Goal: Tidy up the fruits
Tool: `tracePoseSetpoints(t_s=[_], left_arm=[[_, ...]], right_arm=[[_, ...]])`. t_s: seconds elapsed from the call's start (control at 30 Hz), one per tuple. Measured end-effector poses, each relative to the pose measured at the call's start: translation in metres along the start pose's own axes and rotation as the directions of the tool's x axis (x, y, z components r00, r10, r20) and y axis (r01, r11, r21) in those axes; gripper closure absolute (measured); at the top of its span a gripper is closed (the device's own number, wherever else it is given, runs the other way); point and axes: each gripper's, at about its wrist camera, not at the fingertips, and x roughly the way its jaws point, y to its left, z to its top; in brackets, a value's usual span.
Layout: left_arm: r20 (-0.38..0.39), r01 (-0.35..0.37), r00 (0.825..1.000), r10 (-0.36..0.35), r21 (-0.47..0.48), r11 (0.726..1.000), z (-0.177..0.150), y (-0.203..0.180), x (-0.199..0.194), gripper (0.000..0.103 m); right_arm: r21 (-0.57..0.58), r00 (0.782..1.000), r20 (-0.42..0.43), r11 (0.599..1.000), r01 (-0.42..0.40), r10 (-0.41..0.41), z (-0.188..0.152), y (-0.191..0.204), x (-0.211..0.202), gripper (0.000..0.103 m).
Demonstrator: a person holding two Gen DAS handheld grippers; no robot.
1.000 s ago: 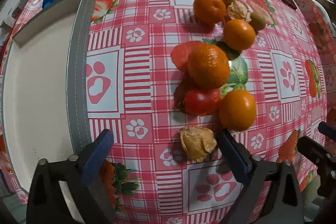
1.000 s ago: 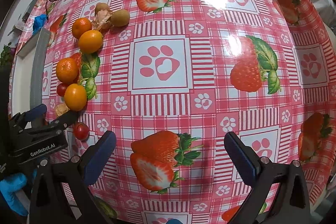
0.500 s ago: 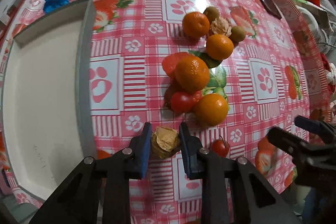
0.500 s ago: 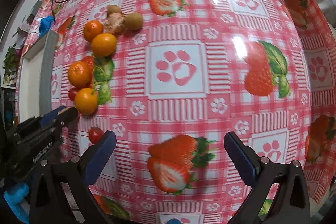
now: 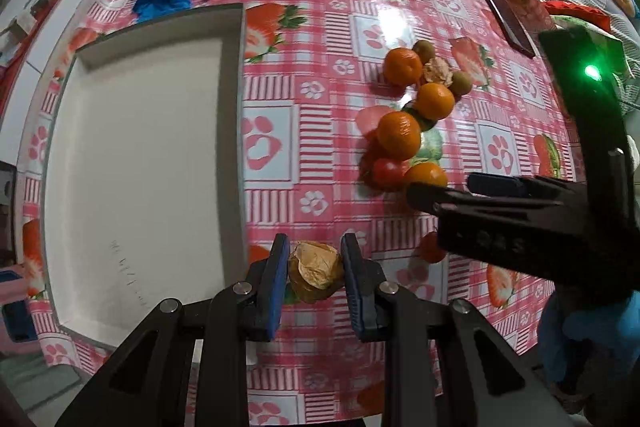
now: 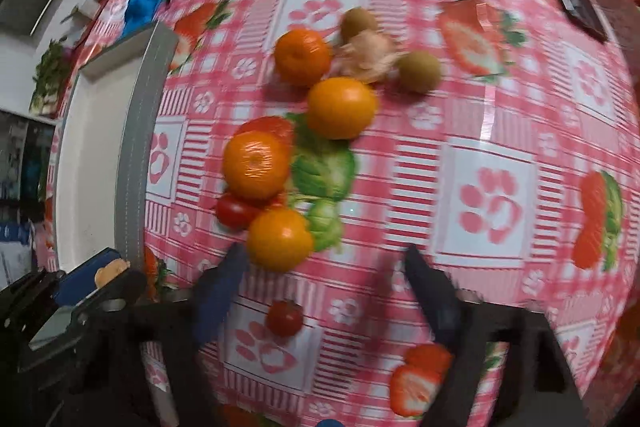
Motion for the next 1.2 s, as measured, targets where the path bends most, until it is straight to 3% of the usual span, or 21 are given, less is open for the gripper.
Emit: tracePoseSetpoints(t_s=[0.23, 0.53, 0.6, 0.8, 1.13, 1.2], left_arm=[[0.004, 0.006, 1.000, -0.006, -0.036, 0.999, -0.004, 0.014, -0.004, 0.074], [0.019, 0.009, 1.000, -0.008, -0.048, 0.999, -0.002, 0.029, -0.021, 0.074], [0.024, 0.007, 1.000, -0.006, -0.055, 0.998, 0.000, 0.035, -0.026, 0.074], [0.028, -0.005, 1.000, 0.007, -0.076, 0.997, 0.004, 0.052, -0.038, 0.074], [0.013, -0.032, 0.999, 0.033, -0.084, 0.996, -0.004, 0.074, -0.046, 0.074], [0.011, -0.032, 0.999, 0.033, -0.092, 0.995, -0.006, 0.079, -0.046, 0.074]], right_arm=[[-0.079, 0.999, -0.008, 0.996, 0.047, -0.048, 0.011, 0.025, 0.016, 0.061], [-0.001, 0.999, -0.035, 1.000, -0.001, 0.001, 0.016, 0.016, 0.007, 0.062], [0.003, 0.999, -0.033, 1.000, -0.003, 0.003, 0.015, 0.012, -0.002, 0.072], [-0.008, 1.000, -0.031, 1.000, -0.006, 0.006, 0.015, 0.016, -0.023, 0.072], [-0.082, 0.993, -0.121, 0.996, -0.020, 0.010, 0.009, 0.049, 0.015, 0.068], [-0.098, 0.993, -0.120, 0.995, -0.018, 0.006, 0.008, 0.058, 0.019, 0.044]])
